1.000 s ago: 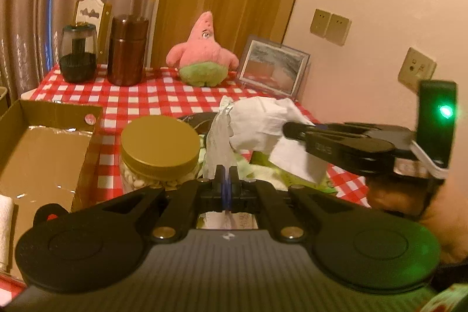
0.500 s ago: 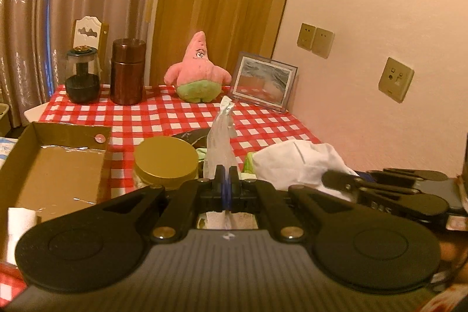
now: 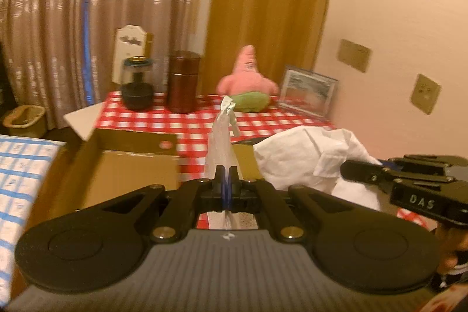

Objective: Organize soft objects
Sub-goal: 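Carry the bag with the left tool into the box while the right tool releases the mask there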

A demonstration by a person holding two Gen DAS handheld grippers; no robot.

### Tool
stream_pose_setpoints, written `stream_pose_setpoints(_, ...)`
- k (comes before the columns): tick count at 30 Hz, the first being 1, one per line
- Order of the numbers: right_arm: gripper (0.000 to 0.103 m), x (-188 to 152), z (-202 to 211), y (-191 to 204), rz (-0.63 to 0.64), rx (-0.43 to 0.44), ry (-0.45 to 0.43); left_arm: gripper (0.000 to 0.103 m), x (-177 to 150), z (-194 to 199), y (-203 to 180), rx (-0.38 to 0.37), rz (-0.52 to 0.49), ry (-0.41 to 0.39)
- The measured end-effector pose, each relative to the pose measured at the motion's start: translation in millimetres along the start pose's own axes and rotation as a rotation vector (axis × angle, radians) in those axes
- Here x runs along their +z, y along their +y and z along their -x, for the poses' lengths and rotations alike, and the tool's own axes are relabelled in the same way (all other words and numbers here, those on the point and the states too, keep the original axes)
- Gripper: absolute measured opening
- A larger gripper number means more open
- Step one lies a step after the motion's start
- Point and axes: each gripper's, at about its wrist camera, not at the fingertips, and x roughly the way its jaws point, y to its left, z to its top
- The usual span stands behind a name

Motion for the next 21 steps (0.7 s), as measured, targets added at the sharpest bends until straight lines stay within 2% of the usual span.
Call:
stream_pose_setpoints(6,0.010,1.6,-52.2,41.1,0.040,0.094,0.035,0.001,-1.3,5.0,56.5,0.100,0.005,0.022)
stream_pose_setpoints(10,0.010,-4.2,-96.1,58.8,0.038,0.120,0.084,0.001,-4.9,-3.8,92.3,0.148,0.013,0.048)
stream_pose_setpoints(21,0.010,-17.6,-193.2,74.3,-0.017,0.135,0.170,0.001,-18.0,-58.4,155.8,0.182,0.029,0.108)
